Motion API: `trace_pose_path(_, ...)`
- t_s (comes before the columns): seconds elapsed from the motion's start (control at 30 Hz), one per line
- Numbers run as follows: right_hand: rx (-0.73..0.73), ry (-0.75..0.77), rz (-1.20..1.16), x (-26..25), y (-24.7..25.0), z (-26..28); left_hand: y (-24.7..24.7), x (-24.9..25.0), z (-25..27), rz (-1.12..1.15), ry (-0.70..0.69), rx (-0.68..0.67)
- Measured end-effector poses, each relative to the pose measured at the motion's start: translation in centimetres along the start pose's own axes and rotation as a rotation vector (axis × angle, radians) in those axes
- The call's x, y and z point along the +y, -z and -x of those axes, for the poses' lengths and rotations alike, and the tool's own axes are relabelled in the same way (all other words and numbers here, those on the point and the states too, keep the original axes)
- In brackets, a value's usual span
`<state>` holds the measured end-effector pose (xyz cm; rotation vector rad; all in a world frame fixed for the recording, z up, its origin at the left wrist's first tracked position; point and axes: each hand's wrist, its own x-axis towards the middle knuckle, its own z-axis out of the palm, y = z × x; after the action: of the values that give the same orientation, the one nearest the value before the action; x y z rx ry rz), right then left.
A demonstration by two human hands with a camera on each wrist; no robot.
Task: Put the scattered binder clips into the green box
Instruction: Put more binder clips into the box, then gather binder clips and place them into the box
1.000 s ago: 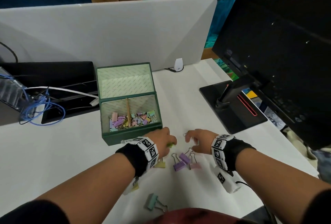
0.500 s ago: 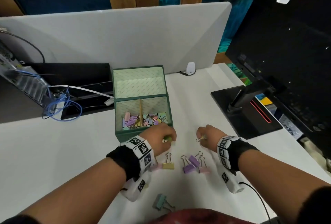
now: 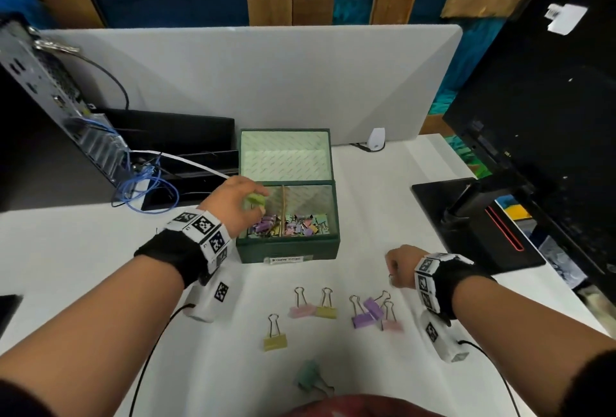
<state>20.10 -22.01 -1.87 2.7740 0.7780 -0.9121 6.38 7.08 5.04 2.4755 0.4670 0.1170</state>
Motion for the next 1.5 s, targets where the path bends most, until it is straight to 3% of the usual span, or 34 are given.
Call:
trace_pose_path(0.33,0.029,-0.017,-0.082,0.0,-0.2,1.0,-1.6,-0.3,3.4,0.026,-0.120,-0.028)
trace_pose_path(0.5,-0.005,-0.003,-0.062,-0.1,-0.1,1.6,-3.0,-0.2,5.5,0.016,-0.110,-0.206)
trace_pose_path(0.63,0.000,0.037,-0.184,-1.6,1.6,2.4,-4.2,-1.1,6.8,-0.093,0.003,-0.370)
trace_pose_path(0.87,0.192,0.239,-0.524,-8.7,9.1,3.2,-5.5,-1.4,9.2,-0.255,0.093,-0.643)
trace_pose_path(1.07,0.226,0.320,-0.545,-10.9,9.6,3.7,-6.9,-0.8,9.9,-0.333,0.068,-0.663)
trace_pose_path(1.27,0.379,0.360,-0.586,-7.3,5.4,5.2,-8.2,-0.4,10.9,-0.315,0.000,-0.682)
trace_pose_path(1.33,0.323,0.332,-0.506,-5.6,3.7,5.9,-8.5,-0.2,11.2,-0.308,0.003,-0.679)
trace_pose_path(1.5,0.005,0.208,-0.074,-3.3,-1.0,6.8,-9.2,0.0,10.6,-0.299,0.016,-0.627)
